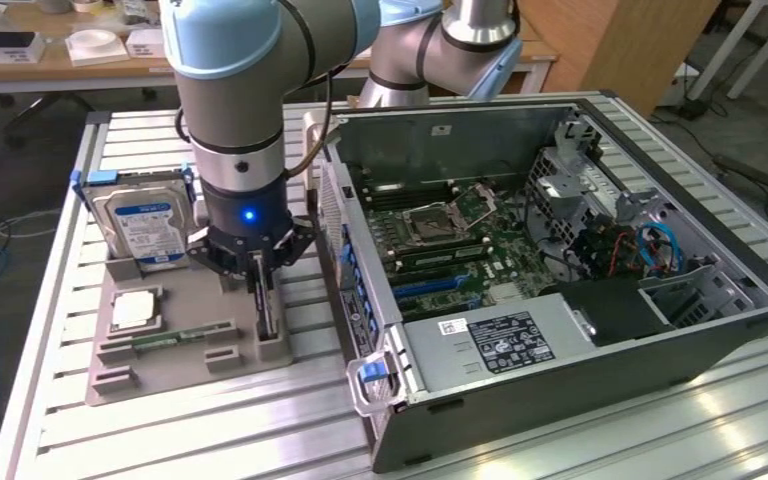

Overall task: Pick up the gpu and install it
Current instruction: 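Pick up the gpu and move the gpu toward the slot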

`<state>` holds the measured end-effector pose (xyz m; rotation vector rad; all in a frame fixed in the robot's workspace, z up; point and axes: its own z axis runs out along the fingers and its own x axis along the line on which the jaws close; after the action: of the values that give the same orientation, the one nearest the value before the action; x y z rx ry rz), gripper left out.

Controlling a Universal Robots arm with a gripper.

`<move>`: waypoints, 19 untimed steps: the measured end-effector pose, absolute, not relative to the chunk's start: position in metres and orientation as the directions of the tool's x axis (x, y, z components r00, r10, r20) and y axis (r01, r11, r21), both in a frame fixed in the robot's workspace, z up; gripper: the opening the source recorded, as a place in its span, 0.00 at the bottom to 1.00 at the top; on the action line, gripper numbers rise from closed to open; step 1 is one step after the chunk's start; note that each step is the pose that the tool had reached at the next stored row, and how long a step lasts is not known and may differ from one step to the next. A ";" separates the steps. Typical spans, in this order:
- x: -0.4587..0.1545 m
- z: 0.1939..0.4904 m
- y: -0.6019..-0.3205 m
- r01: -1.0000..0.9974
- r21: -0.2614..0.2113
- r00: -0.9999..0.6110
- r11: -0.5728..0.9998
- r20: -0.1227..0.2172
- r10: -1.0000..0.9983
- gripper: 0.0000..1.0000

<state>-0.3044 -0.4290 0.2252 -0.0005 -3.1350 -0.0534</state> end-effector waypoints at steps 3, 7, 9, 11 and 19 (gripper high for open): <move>-0.304 0.225 -0.429 0.000 0.034 -1.000 0.999 0.006 0.000 0.26; -0.304 0.225 -0.429 0.000 0.034 -1.000 0.999 0.006 0.000 0.26; -0.304 0.225 -0.429 0.000 0.034 -1.000 0.999 0.006 0.000 0.26; -0.304 0.225 -0.429 0.000 0.034 -1.000 0.999 0.006 0.000 0.26; -0.304 0.248 -0.429 0.000 0.031 -1.000 1.000 0.007 0.000 0.26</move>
<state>-0.3044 -0.4290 0.2485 -0.0005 -3.1344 -0.0493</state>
